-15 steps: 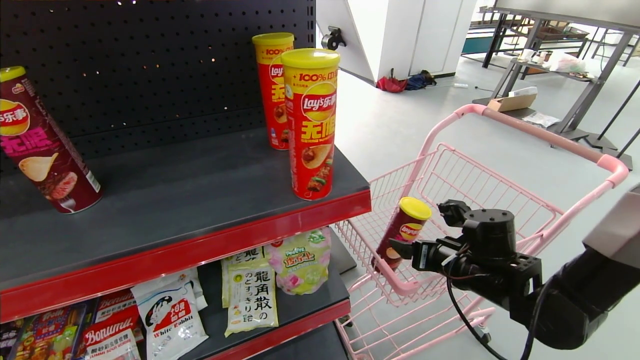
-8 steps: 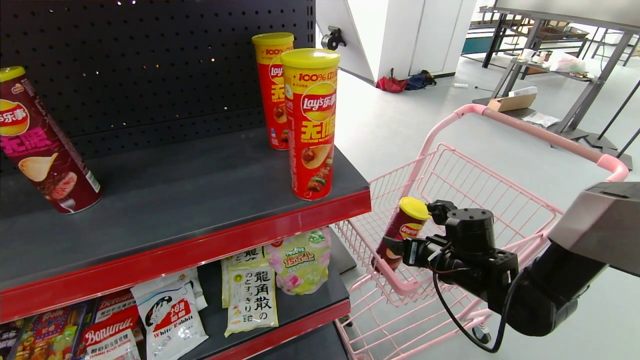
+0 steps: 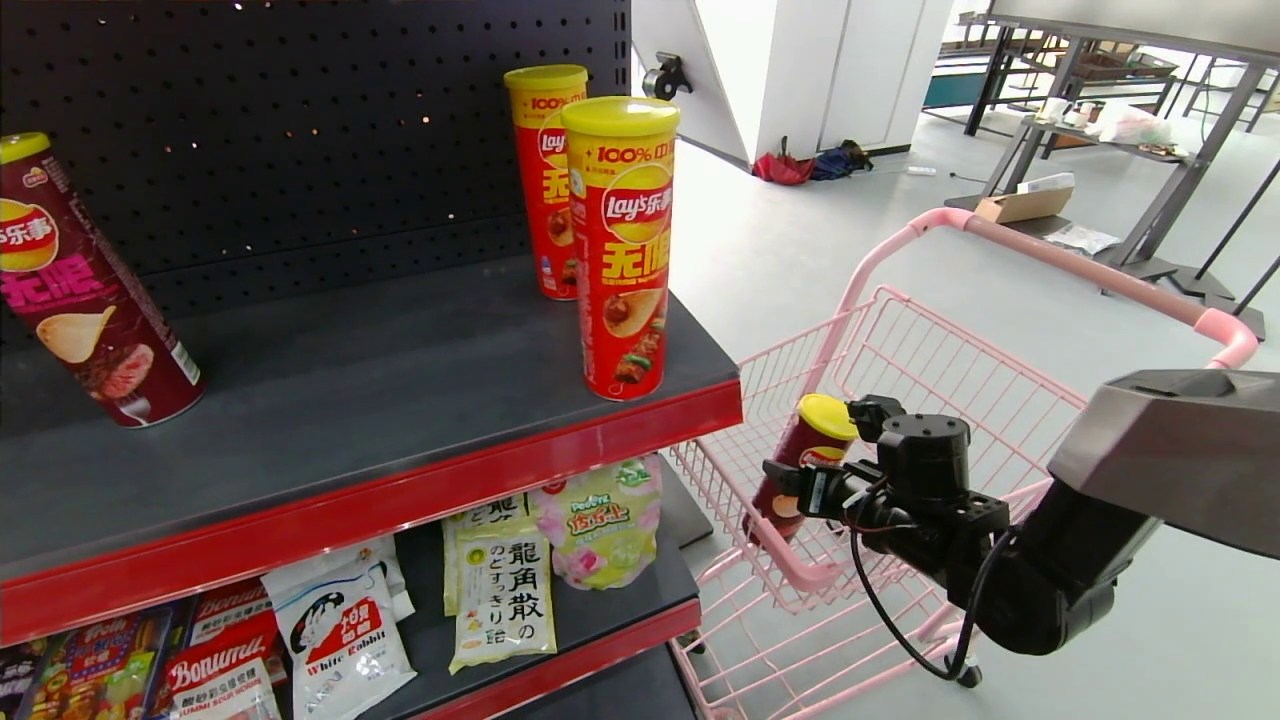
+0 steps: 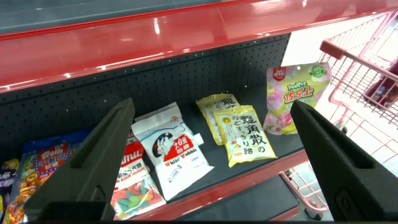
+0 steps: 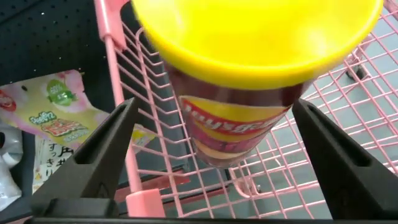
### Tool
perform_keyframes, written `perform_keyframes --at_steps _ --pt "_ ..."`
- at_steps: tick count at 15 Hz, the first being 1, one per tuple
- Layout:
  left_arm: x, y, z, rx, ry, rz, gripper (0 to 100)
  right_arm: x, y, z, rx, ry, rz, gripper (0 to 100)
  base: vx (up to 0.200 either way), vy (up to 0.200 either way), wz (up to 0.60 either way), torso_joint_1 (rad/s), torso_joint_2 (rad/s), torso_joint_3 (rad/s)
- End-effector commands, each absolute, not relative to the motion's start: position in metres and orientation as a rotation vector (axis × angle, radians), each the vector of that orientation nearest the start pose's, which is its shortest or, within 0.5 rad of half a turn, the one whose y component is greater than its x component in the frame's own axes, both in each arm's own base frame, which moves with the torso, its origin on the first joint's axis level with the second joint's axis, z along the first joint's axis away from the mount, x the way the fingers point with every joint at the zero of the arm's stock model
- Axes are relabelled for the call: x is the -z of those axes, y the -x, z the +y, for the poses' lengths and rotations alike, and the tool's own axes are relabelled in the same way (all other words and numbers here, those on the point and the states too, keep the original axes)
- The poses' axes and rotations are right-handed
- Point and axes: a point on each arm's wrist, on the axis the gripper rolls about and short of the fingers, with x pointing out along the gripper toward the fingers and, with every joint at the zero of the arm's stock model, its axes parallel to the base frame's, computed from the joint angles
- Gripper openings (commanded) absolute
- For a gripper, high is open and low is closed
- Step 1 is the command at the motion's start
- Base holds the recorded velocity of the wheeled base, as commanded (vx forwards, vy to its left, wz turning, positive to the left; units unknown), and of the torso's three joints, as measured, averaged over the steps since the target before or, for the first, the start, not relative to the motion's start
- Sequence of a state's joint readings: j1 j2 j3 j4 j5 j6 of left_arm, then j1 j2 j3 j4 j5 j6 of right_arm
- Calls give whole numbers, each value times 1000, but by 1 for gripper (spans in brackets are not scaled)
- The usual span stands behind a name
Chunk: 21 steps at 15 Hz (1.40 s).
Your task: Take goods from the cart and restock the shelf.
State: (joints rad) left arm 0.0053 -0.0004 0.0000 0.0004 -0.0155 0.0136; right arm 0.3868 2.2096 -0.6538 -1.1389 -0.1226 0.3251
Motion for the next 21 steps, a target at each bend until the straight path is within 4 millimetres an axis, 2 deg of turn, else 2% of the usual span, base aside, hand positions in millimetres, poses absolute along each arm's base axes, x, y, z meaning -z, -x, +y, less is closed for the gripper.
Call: perform_keyframes --at_steps 1,5,6,13,14,15,17,18,19,20,21 --pt "-75 23 0 9 -14 0 100 -21 -332 129 -182 -215 444 100 0 0 0 0 0 0" --pt "-75 23 0 9 -17 0 100 -17 -340 132 -176 -217 432 100 0 0 0 0 0 0" --pt "-75 23 0 9 -17 0 100 -18 -343 133 -169 -220 420 0 0 0 0 0 0 0" --pt "-75 23 0 9 -18 0 100 -8 -342 132 -153 -216 439 0 0 0 0 0 0 0" --pt "-75 23 0 9 -18 0 100 -19 -344 126 -143 -220 353 0 0 0 0 0 0 0" --pt "-75 23 0 9 -18 0 100 -31 -346 121 -136 -198 313 0 0 0 0 0 0 0" --pt "-75 23 0 9 -18 0 100 -78 -348 97 -111 -128 196 0 0 0 0 0 0 0" --pt "-75 23 0 9 -18 0 100 -108 -347 86 -91 -111 145 0 0 0 0 0 0 0" --pt "-75 23 0 9 -18 0 100 -131 -343 78 -76 -105 127 0 0 0 0 0 0 0" --pt "-75 23 0 9 -18 0 100 -166 -332 69 -59 -109 113 0 0 0 0 0 0 0" --pt "-75 23 -1 11 -17 0 100 -193 -318 62 -45 -109 112 0 0 0 0 0 0 0"
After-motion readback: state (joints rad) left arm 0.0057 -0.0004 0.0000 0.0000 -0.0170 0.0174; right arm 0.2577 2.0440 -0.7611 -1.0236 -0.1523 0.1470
